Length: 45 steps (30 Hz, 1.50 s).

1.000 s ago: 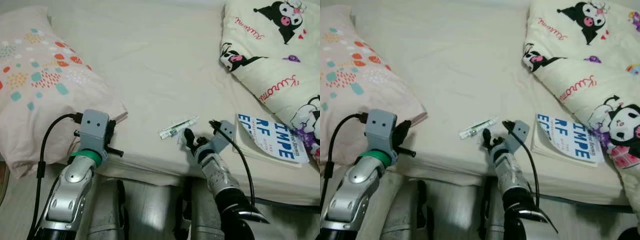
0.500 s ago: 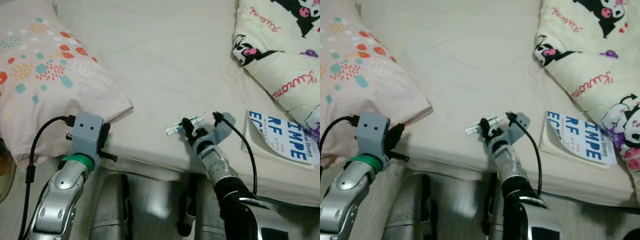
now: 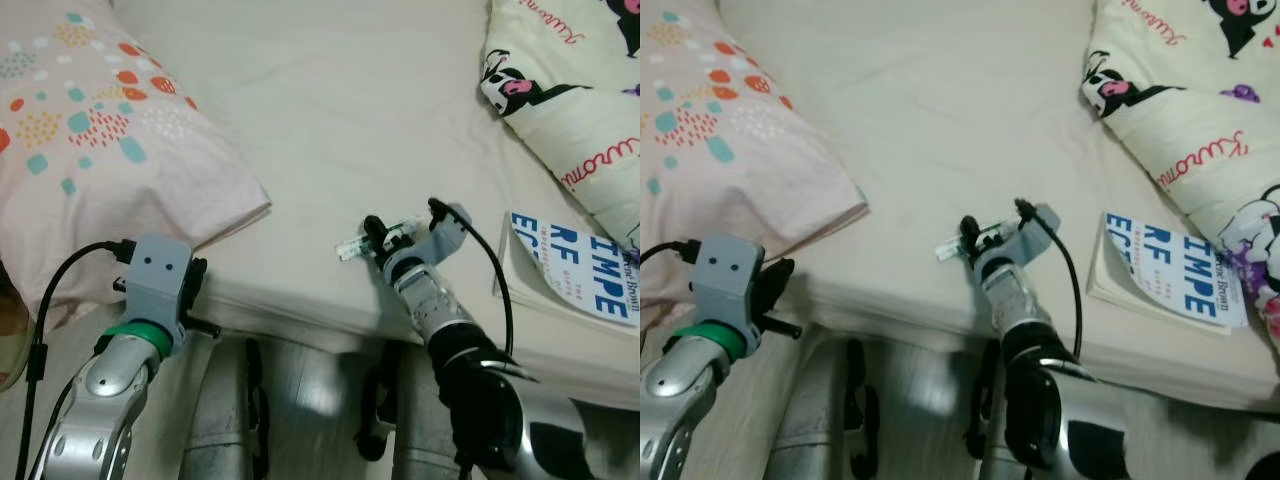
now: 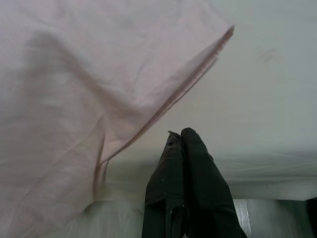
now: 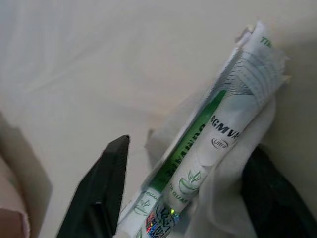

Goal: Clean up the room

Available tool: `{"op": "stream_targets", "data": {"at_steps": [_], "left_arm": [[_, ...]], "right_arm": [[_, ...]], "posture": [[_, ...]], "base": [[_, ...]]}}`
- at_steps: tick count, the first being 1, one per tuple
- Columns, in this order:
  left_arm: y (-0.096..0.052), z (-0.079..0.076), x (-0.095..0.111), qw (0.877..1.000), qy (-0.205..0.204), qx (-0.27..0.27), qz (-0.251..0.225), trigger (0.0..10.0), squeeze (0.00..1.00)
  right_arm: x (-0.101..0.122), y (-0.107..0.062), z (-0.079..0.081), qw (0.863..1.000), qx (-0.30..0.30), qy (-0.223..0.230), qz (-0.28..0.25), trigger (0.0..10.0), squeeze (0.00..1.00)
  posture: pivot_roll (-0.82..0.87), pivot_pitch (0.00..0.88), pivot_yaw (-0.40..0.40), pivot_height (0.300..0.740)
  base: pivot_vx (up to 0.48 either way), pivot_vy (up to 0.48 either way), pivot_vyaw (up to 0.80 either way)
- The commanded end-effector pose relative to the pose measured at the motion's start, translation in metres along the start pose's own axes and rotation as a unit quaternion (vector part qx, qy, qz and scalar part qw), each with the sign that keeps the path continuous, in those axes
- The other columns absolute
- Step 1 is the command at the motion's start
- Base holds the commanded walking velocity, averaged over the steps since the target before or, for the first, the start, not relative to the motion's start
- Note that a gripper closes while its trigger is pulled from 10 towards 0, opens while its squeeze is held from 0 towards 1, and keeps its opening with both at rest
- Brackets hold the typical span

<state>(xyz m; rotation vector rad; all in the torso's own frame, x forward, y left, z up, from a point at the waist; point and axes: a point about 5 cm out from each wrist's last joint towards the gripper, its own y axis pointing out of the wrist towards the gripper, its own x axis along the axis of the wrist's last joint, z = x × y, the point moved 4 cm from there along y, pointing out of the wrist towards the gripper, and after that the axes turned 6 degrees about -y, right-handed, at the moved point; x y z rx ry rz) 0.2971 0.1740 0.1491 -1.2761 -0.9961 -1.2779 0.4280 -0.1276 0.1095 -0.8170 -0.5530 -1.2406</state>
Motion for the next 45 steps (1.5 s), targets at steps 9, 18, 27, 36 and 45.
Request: {"op": "stream_targets", "data": {"at_steps": [9,18,27,36,45], "left_arm": [[-0.004,0.004,-0.007,1.0,0.0,0.007,0.02,10.0,0.0],[0.004,0.001,-0.004,1.0,-0.004,0.003,0.015,10.0,0.0],[0.016,-0.012,-0.003,1.0,-0.027,0.002,-0.001,10.0,0.0],[0.027,-0.026,0.005,0.998,-0.049,-0.014,-0.02,10.0,0.0],[0.036,-0.043,0.016,0.995,-0.079,-0.038,-0.041,10.0,0.0]], "right_arm": [[-0.029,-0.005,-0.015,0.997,-0.036,0.019,0.062,0.0,0.0],[-0.021,-0.004,-0.015,0.997,-0.035,0.023,0.06,0.0,0.0],[0.001,0.0,0.006,0.999,0.042,0.005,0.018,0.0,0.0],[0.02,-0.014,0.027,0.987,0.129,-0.074,-0.066,0.0,0.0],[0.011,-0.061,0.025,0.945,0.122,-0.26,-0.158,10.0,0.0]], "posture": [[0.3,0.382,0.111,0.595],[0.27,0.356,0.096,0.595],[0.2,0.3,0.041,0.595],[0.12,0.247,0.015,0.595],[0.02,0.17,-0.006,0.595]], "base": [[0.0,0.0,0.0],[0.0,0.0,0.0],[0.0,0.0,0.0],[0.0,0.0,0.0],[0.0,0.0,0.0]]}}
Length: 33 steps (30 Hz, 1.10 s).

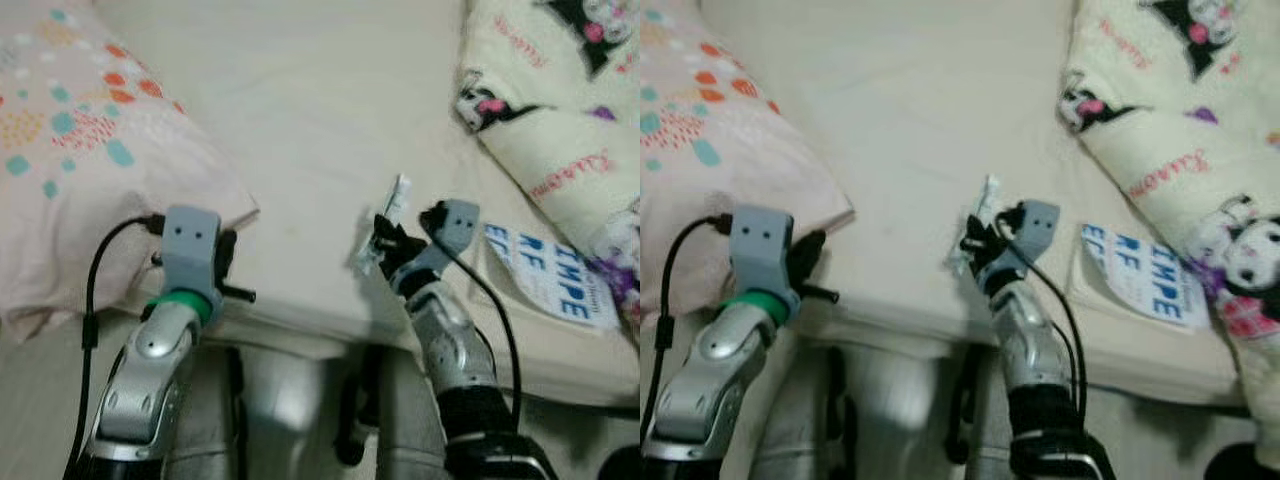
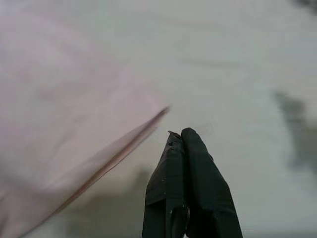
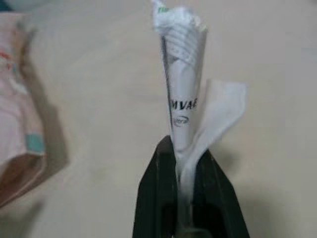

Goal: Clean up the room

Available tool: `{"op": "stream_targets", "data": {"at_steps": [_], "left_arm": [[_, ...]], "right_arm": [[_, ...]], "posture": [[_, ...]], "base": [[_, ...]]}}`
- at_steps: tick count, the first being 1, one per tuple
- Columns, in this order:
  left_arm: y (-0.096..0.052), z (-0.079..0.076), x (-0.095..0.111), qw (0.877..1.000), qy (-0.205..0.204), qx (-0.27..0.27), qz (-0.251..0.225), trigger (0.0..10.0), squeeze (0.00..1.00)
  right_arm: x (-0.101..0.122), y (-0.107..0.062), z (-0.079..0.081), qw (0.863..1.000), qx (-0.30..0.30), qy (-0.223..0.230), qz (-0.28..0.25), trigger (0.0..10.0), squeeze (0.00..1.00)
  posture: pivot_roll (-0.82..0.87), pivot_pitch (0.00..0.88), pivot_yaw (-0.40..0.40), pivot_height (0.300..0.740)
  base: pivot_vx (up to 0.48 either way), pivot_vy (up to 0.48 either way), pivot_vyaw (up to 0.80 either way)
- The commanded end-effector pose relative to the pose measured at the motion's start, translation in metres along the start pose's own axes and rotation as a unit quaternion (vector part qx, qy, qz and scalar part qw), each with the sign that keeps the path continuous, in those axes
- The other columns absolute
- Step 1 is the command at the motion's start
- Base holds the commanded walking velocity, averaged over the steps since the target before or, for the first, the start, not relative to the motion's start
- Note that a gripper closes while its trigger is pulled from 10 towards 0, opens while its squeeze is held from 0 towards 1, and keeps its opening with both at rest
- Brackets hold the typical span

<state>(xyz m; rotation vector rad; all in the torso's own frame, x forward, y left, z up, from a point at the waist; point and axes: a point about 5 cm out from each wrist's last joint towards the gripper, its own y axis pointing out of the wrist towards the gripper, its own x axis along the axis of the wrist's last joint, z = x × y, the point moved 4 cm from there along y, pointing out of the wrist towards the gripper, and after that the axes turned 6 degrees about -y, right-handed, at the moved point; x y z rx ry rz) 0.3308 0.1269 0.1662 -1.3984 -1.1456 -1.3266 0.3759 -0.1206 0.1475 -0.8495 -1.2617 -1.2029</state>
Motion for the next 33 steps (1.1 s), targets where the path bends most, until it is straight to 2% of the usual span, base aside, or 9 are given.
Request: {"op": "stream_targets", "data": {"at_steps": [1,2,3,4,7,10,12,20,33], "left_arm": [[-0.001,-0.001,-0.004,1.0,-0.012,-0.001,0.002,10.0,0.0],[0.0,0.006,0.002,1.0,-0.01,0.015,-0.017,10.0,0.0],[0.0,0.006,0.002,1.0,-0.01,0.015,-0.017,10.0,0.0],[0.001,0.018,0.01,0.998,-0.002,0.045,-0.044,10.0,0.0],[0.001,0.024,0.012,0.997,0.005,0.06,-0.054,10.0,0.0],[-0.004,0.046,0.013,0.991,0.021,0.114,-0.073,10.0,0.0],[-0.005,0.048,0.013,0.99,0.02,0.12,-0.075,10.0,0.0],[0.001,0.042,0.011,0.989,0.012,0.124,-0.08,10.0,0.0],[0.02,0.02,0.011,0.994,-0.006,0.083,-0.077,10.0,0.0]], "right_arm": [[-0.001,-0.014,0.002,0.998,-0.016,-0.065,-0.02,10.0,0.0],[-0.004,-0.025,0.003,0.994,-0.025,-0.1,-0.03,10.0,0.0],[-0.004,-0.025,0.003,0.994,-0.025,-0.1,-0.03,10.0,0.0],[-0.009,-0.037,0.002,0.991,-0.035,-0.121,-0.035,10.0,0.0],[-0.01,-0.039,0.0,0.991,-0.039,-0.127,-0.029,10.0,0.0],[0.002,-0.039,-0.009,0.98,-0.057,-0.185,-0.04,10.0,0.0],[0.009,-0.038,-0.012,0.976,-0.064,-0.204,-0.05,10.0,0.0],[0.03,-0.03,-0.018,0.968,-0.083,-0.22,-0.086,10.0,0.0],[0.028,-0.026,-0.013,0.968,-0.088,-0.219,-0.089,10.0,0.0]], "posture": [[0.01,0.153,-0.01,0.595],[0.0,0.131,-0.011,0.595],[0.0,0.131,-0.011,0.595],[-0.01,0.121,-0.013,0.595],[-0.01,0.114,-0.017,0.595],[-0.01,0.088,-0.036,0.595],[0.0,0.081,-0.043,0.595],[0.01,0.056,-0.059,0.615],[0.02,0.048,-0.042,0.65]], "base": [[0.0,0.0,0.0],[0.0,0.0,0.0],[0.0,0.0,0.0],[0.0,0.0,0.0],[0.0,0.0,0.0],[0.0,0.0,0.0],[0.0,0.0,0.0],[0.0,0.0,0.0],[0.0,0.0,0.0]]}}
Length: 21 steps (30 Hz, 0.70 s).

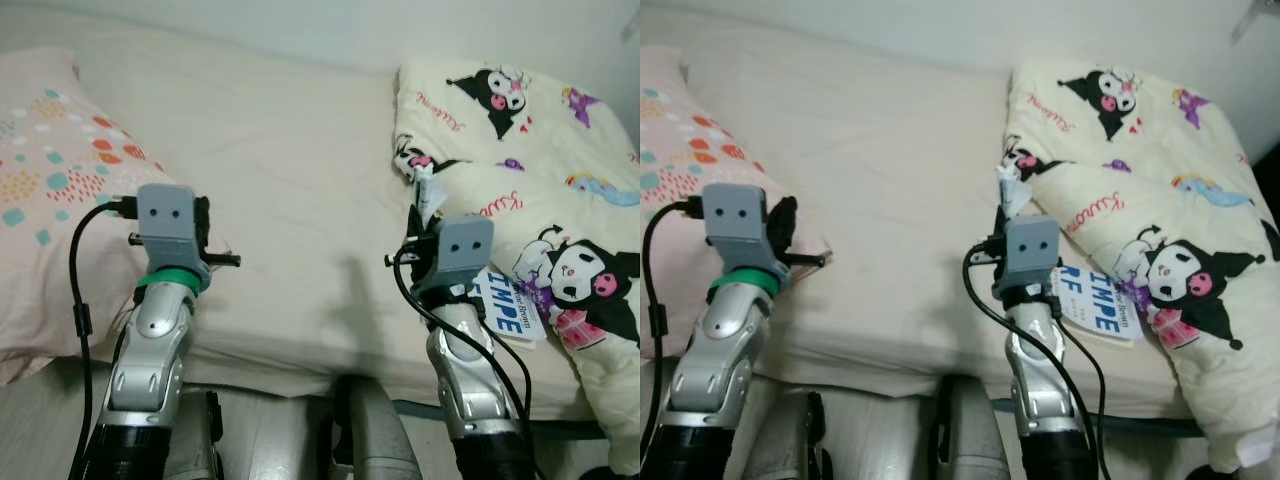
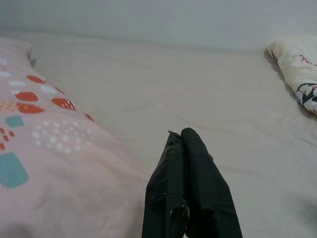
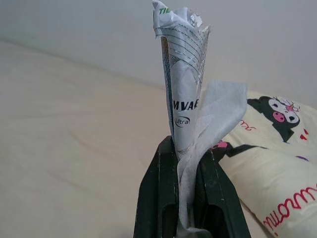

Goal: Clean up the room

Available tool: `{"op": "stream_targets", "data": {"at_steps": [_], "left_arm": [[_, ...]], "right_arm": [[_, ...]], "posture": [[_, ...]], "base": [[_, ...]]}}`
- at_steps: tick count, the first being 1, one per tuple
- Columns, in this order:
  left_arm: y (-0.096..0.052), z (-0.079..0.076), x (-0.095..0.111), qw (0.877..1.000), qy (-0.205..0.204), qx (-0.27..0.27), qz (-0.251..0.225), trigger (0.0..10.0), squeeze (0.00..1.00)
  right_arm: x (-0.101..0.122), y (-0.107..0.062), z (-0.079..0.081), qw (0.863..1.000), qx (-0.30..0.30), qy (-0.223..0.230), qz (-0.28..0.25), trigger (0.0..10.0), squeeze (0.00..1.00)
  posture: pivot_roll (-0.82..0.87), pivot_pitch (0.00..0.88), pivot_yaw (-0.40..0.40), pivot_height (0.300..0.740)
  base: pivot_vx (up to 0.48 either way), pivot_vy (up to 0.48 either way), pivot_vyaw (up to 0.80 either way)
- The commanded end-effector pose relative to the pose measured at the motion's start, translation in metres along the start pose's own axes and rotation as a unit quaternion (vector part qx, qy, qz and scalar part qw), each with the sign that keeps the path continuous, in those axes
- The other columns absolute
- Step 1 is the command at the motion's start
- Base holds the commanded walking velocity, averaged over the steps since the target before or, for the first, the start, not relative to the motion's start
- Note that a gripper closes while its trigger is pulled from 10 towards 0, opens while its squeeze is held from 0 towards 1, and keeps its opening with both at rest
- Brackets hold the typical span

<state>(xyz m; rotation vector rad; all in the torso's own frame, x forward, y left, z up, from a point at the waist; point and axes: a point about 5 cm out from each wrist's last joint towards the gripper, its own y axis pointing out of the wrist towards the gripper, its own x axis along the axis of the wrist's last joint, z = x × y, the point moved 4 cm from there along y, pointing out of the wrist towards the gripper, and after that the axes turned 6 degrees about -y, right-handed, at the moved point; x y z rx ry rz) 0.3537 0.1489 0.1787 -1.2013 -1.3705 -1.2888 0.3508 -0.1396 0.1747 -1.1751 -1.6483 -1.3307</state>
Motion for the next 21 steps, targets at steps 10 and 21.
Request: {"op": "stream_targets", "data": {"at_steps": [10,21], "left_arm": [[0.0009,-0.0137,-0.0074,1.0,-0.006,-0.017,0.008,10.0,0.0],[0.0029,-0.0167,-0.0111,1.0,-0.009,-0.023,0.011,10.0,0.0]], "right_arm": [[-0.0081,-0.002,-0.0051,1.0,-0.007,-0.003,0.014,10.0,0.0],[-0.01,-0.0037,-0.0031,1.0,-0.011,-0.003,0.018,10.0,0.0]], "posture": [[0.02,0.058,-0.04,0.69],[0.01,0.072,-0.033,0.735]], "base": [[0.0,0.0,0.0],[0.0,0.0,0.0]]}}
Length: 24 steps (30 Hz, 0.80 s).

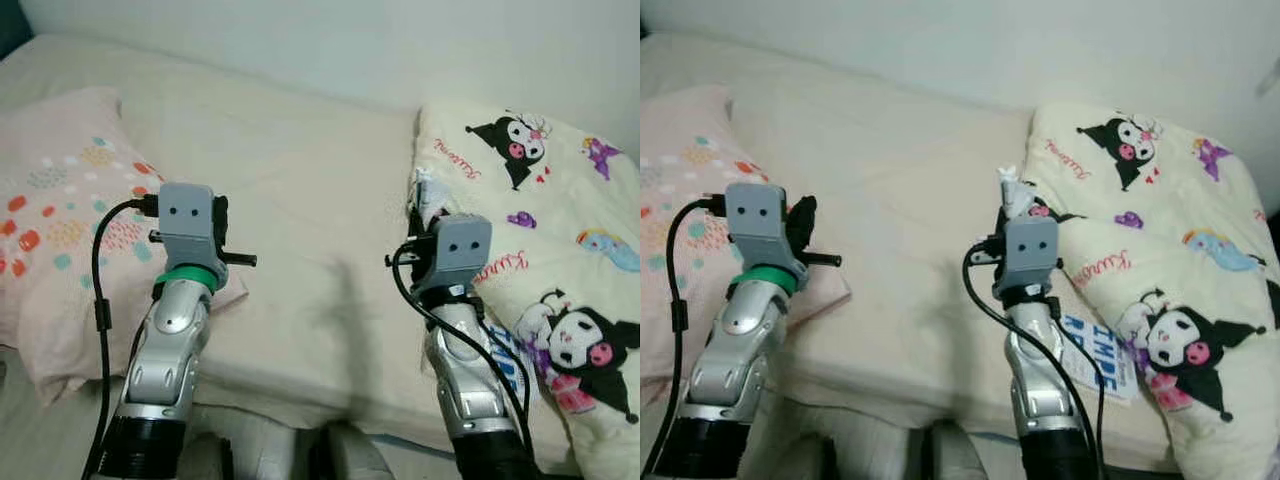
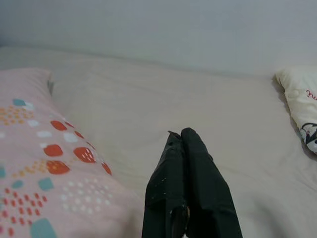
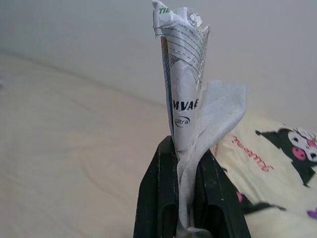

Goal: Clean up the room

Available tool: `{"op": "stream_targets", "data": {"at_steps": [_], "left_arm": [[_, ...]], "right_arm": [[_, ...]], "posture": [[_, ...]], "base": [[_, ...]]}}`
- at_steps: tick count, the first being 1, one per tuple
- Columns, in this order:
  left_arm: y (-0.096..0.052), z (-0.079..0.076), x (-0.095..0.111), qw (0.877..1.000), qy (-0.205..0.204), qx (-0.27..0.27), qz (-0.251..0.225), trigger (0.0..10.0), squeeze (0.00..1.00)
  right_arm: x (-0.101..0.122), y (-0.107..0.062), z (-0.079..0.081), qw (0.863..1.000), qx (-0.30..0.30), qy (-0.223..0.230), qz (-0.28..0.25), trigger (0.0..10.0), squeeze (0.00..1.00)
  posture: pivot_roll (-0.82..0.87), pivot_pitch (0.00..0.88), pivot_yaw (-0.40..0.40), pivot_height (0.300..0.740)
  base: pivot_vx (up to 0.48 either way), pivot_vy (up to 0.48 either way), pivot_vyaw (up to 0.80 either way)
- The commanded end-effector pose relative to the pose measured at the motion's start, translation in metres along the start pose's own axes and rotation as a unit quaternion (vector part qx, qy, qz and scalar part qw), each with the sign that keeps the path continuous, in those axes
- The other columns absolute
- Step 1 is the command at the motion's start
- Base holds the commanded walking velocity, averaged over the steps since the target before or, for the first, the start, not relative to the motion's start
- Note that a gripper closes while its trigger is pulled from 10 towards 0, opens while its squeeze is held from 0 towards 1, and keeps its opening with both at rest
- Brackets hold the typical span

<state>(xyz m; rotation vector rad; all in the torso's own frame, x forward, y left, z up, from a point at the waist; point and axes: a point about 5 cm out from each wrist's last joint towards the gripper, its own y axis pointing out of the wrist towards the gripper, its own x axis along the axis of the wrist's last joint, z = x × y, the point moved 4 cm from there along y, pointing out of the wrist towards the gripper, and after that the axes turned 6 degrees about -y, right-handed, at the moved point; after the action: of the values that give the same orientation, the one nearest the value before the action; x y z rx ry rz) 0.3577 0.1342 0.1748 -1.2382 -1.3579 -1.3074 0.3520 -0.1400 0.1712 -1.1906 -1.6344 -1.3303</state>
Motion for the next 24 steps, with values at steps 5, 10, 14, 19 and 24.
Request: {"op": "stream_targets", "data": {"at_steps": [5,10,14,19,24], "left_arm": [[0.0,-0.0032,-0.0068,1.0,-0.004,-0.006,0.011,10.0,0.0],[-0.0001,-0.0038,-0.008,1.0,-0.005,-0.008,0.013,10.0,0.0],[-0.0004,-0.0036,-0.0094,1.0,-0.006,-0.009,0.016,10.0,0.0],[-0.0009,-0.0032,-0.0106,1.0,-0.005,-0.009,0.017,10.0,0.0],[-0.0018,-0.0026,-0.0122,1.0,-0.004,-0.01,0.02,10.0,0.0]], "right_arm": [[-0.0062,-0.0037,-0.0039,1.0,-0.008,-0.005,0.012,10.0,0.0],[-0.0046,-0.004,-0.0024,1.0,-0.012,-0.01,0.008,10.0,0.0],[-0.0035,-0.0038,0.0007,1.0,-0.009,-0.009,0.005,10.0,0.0],[-0.0032,-0.0035,0.0029,1.0,-0.006,-0.007,0.004,10.0,0.0],[-0.0032,-0.0038,0.0048,1.0,-0.003,-0.007,0.004,10.0,0.0]], "posture": [[0.01,0.075,-0.032,0.74],[0.01,0.078,-0.029,0.74],[0.01,0.077,-0.028,0.74],[0.01,0.076,-0.027,0.74],[0.01,0.074,-0.026,0.74]], "base": [[0.0,0.0,0.0],[0.0,0.0,0.0],[0.0,0.0,0.0],[0.0,0.0,0.0],[-0.265,0.0,0.0]]}}
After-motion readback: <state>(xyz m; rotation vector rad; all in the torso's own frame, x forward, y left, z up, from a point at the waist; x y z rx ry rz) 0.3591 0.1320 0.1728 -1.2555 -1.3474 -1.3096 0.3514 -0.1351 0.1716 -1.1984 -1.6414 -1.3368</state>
